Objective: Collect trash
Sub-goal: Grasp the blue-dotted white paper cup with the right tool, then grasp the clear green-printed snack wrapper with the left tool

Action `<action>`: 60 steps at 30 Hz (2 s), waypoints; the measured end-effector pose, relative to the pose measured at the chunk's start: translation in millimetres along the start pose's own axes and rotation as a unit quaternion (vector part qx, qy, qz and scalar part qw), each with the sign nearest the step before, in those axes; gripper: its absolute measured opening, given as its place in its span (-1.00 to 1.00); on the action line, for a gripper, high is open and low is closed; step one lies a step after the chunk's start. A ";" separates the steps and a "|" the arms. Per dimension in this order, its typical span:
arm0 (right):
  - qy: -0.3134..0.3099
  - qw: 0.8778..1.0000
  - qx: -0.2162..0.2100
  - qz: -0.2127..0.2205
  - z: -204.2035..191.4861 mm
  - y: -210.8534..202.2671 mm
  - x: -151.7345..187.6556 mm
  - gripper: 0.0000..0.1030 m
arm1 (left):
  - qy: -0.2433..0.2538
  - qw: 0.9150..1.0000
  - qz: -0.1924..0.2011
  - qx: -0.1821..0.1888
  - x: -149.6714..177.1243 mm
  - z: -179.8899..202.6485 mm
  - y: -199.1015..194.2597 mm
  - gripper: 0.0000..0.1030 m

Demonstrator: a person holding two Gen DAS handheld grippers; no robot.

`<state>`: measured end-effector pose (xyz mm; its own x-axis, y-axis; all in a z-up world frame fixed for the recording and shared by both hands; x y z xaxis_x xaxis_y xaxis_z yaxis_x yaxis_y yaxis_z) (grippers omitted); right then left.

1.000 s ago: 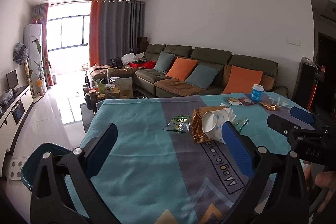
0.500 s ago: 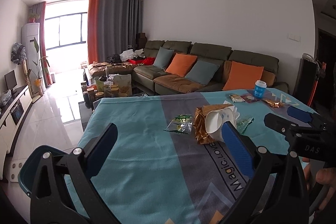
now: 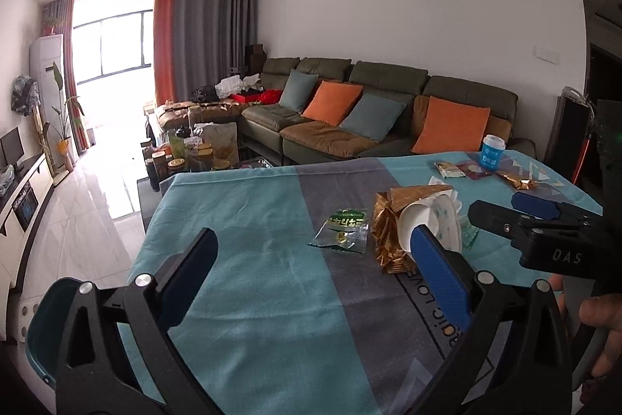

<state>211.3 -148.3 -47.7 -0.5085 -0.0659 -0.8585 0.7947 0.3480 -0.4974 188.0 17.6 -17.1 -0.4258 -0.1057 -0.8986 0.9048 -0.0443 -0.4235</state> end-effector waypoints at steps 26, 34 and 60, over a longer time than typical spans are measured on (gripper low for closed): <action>0.048 0.993 -0.058 -0.091 -0.1 77.2 3.8 0.80 | 0.005 0.998 -0.063 0.004 7.4 -7.9 81.4 0.90; 0.057 0.990 -0.076 -0.104 -0.5 78.5 3.9 0.41 | 0.004 0.996 -0.092 0.017 13.5 -3.3 99.6 0.90; 0.083 0.989 -0.097 -0.076 21.0 42.2 -7.7 0.41 | -0.047 0.980 -0.183 0.064 24.4 5.8 157.7 0.40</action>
<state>255.7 -152.7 -64.8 -0.6777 0.0174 -0.7352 0.6342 0.5200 -0.5723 320.4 2.2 -105.1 -0.7254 -0.1494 -0.6719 0.6869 -0.2201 -0.6926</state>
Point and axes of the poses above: each gripper's, at about its wrist camera, not at the fingertips, and y roughly the way its jaws point, z to its right, x to its underside, the point moved 6 cm from there along y, roughly the way its jaws point, and after that the axes turned 6 degrees about -y, right-handed, at the moved point
